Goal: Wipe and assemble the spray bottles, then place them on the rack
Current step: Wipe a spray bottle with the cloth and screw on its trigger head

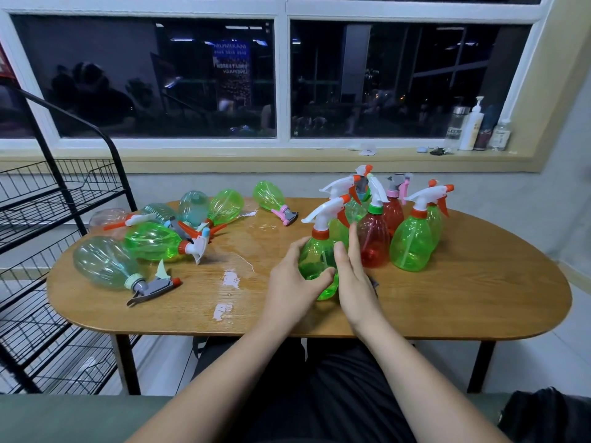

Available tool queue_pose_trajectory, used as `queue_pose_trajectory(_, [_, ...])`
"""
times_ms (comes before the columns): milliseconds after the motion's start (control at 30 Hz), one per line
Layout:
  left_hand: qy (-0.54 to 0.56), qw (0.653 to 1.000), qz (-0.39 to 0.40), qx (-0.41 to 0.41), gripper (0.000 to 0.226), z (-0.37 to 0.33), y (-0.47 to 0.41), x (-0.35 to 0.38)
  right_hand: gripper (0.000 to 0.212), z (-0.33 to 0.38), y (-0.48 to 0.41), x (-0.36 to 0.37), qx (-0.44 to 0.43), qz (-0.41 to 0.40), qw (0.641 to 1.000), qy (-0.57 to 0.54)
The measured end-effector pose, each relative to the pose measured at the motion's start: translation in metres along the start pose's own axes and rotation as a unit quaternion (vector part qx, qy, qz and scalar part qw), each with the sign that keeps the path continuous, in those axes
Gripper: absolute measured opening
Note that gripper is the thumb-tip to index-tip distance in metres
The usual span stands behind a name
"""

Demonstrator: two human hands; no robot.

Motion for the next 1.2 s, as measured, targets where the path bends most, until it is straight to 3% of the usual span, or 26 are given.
queue_pose_trajectory(233, [0.005,1.0,0.011,0.001,0.067,0.0,-0.001,0.001,0.075,0.007,-0.02,-0.005,0.07,-0.014,0.991,-0.115])
queue_pose_trajectory(400, [-0.026,0.999,-0.006,0.031,0.077,0.002,-0.004,0.002,0.063,0.019,-0.025,-0.005,0.048,-0.022,0.977,-0.205])
queue_pose_trajectory(500, [-0.039,0.998,-0.001,0.038,0.082,0.003,-0.003,0.003,0.061,0.017,-0.02,-0.002,0.011,-0.056,0.979,-0.194])
queue_pose_trajectory(667, [-0.028,0.999,-0.001,0.038,0.082,0.003,-0.002,0.001,0.053,-0.003,-0.008,0.0,-0.011,-0.048,0.983,-0.177])
queue_pose_trajectory(967, [0.0,1.0,-0.012,0.011,0.079,-0.001,-0.001,-0.001,0.039,-0.015,-0.005,-0.006,-0.002,-0.04,0.99,-0.137])
queue_pose_trajectory(1200, [0.0,1.0,-0.001,0.007,0.068,0.0,0.0,-0.002,0.079,-0.009,-0.012,-0.008,0.097,0.017,0.972,-0.211])
Point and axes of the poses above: each hand's wrist, its own y-axis away from the middle knuckle, its own x-axis out of the palm, z = x × y, the point moved 1 cm from there along -y, towards the middle knuckle, and after that the axes turned 1 degree about y, right-handed, at the moved point
